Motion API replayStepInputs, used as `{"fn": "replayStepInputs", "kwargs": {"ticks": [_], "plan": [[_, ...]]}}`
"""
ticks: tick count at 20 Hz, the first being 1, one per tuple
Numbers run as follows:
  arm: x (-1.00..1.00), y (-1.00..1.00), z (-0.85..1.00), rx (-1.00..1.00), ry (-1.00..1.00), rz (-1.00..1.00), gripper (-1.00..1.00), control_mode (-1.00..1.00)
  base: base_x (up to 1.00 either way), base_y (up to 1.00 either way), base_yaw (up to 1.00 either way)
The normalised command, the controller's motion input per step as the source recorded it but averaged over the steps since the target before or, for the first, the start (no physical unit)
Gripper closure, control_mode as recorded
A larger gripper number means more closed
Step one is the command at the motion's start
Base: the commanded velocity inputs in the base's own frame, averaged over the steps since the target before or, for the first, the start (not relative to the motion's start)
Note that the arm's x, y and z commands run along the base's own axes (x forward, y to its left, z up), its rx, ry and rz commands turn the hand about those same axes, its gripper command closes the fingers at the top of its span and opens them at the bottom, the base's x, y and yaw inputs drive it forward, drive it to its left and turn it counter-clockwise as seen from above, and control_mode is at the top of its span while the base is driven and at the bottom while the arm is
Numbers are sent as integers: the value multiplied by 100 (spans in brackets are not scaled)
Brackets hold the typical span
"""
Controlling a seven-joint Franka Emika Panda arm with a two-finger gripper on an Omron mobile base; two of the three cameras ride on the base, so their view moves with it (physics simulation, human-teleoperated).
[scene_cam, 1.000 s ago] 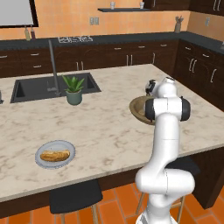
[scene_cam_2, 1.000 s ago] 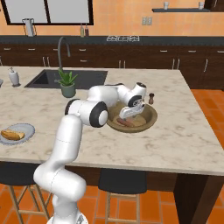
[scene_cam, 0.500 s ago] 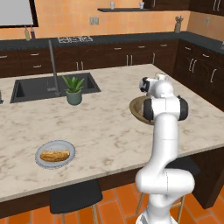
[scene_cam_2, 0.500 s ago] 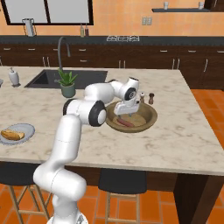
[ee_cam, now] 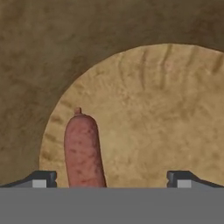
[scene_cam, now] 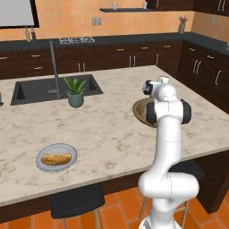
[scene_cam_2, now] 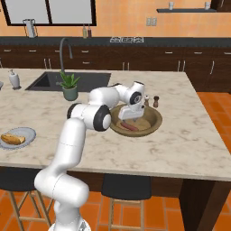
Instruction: Place one bun and one sausage from the bowl on each plate.
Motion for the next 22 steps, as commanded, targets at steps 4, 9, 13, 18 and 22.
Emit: {"fn": "replayStepInputs", "kwargs": {"ticks": [4,9,13,18,22], "plan": [[-23,1,-5,0,-4,0,-100,-100,0,0,0],[-31,13,-1,0,4,0,-100,-100,0,0,0],[-7,3,-12,-4,-8,0,-100,-100,0,0,0],[0,0,-32,-4,-12,0,-100,-100,0,0,0],[0,0,-33,0,-7,0,-100,-100,0,0,0]]}}
